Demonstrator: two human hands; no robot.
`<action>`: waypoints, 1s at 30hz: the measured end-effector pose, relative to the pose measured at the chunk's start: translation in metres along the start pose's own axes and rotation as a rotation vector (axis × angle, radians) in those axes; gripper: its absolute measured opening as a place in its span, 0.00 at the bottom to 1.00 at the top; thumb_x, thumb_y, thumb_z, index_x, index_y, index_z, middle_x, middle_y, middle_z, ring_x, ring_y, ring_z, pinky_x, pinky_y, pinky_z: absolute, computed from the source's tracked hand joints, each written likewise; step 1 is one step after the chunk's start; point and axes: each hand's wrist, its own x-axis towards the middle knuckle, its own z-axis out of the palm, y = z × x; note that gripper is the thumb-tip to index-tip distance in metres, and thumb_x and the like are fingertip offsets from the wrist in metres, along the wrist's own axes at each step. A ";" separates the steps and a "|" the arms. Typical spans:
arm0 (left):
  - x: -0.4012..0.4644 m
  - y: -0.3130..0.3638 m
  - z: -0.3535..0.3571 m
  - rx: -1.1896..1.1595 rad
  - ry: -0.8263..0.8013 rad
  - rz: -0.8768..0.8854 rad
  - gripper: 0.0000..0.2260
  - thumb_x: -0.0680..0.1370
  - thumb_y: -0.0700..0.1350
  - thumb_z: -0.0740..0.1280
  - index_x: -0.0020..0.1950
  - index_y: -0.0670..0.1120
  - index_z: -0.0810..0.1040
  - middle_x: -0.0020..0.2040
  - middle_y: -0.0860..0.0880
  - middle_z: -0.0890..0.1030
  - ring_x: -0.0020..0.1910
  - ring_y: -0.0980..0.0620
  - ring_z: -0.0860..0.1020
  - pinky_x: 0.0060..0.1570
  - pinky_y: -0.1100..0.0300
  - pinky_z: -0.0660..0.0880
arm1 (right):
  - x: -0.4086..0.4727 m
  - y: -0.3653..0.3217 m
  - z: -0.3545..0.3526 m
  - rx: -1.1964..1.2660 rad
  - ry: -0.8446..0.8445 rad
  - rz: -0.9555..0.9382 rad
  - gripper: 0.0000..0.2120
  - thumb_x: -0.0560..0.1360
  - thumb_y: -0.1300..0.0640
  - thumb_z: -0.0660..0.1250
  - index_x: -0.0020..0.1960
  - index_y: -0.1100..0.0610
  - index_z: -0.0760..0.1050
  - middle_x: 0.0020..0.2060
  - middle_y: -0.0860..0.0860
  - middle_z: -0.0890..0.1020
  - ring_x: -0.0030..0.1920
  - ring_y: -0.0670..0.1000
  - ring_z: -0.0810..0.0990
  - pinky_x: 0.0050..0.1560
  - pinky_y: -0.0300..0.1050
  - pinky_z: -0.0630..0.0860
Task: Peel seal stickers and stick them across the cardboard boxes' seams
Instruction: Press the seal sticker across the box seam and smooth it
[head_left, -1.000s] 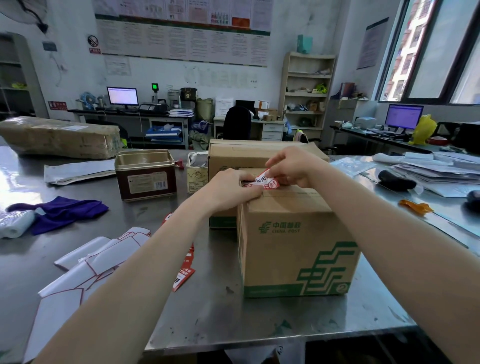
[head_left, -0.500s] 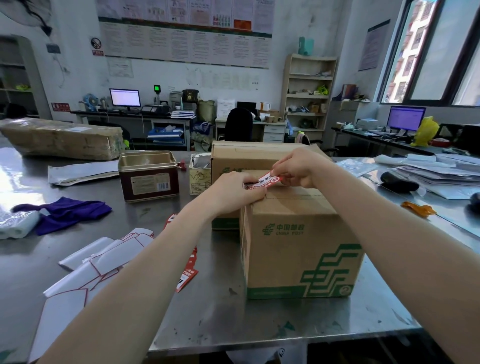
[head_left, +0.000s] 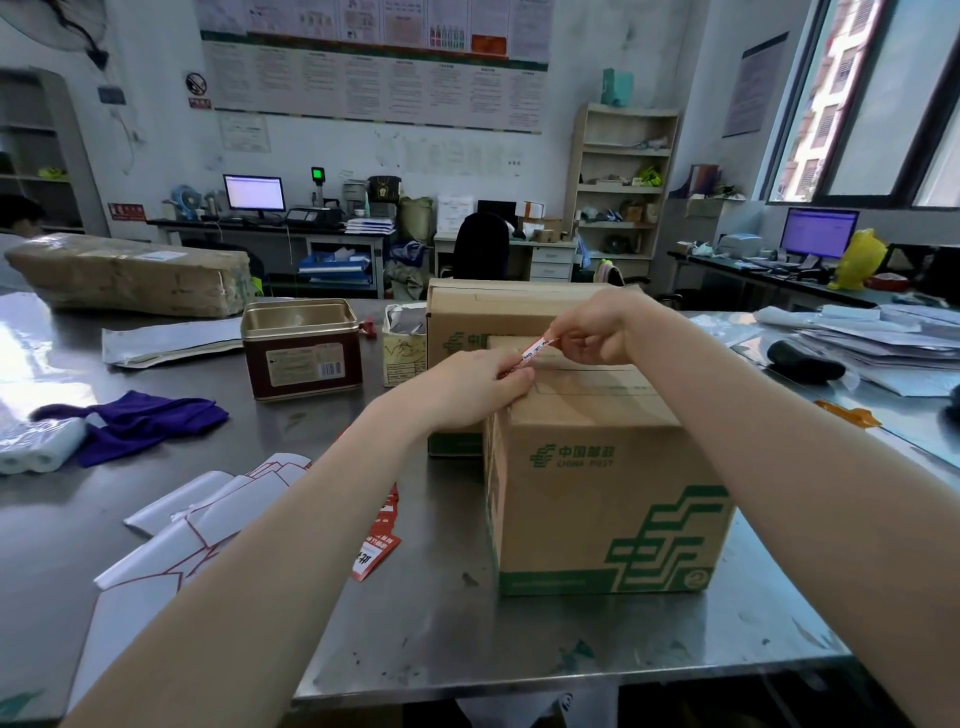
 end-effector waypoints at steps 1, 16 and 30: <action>0.000 0.000 0.000 -0.002 -0.010 0.000 0.18 0.82 0.54 0.51 0.68 0.52 0.69 0.60 0.49 0.76 0.57 0.50 0.74 0.57 0.53 0.70 | 0.000 0.000 0.000 -0.002 -0.004 0.008 0.07 0.76 0.68 0.63 0.39 0.62 0.71 0.34 0.54 0.74 0.30 0.44 0.72 0.22 0.30 0.71; 0.003 0.006 -0.006 0.239 -0.115 -0.027 0.26 0.81 0.59 0.44 0.77 0.50 0.54 0.78 0.51 0.54 0.76 0.52 0.54 0.73 0.54 0.51 | 0.006 0.049 -0.070 -0.422 0.461 -0.416 0.06 0.74 0.67 0.63 0.44 0.66 0.79 0.34 0.55 0.79 0.35 0.51 0.76 0.43 0.46 0.78; 0.020 0.047 0.011 0.331 -0.222 -0.028 0.38 0.75 0.70 0.45 0.77 0.47 0.52 0.78 0.49 0.51 0.77 0.51 0.51 0.74 0.52 0.50 | 0.009 0.050 -0.043 -0.823 0.363 -0.698 0.12 0.76 0.63 0.60 0.53 0.60 0.80 0.52 0.54 0.82 0.51 0.49 0.76 0.50 0.39 0.69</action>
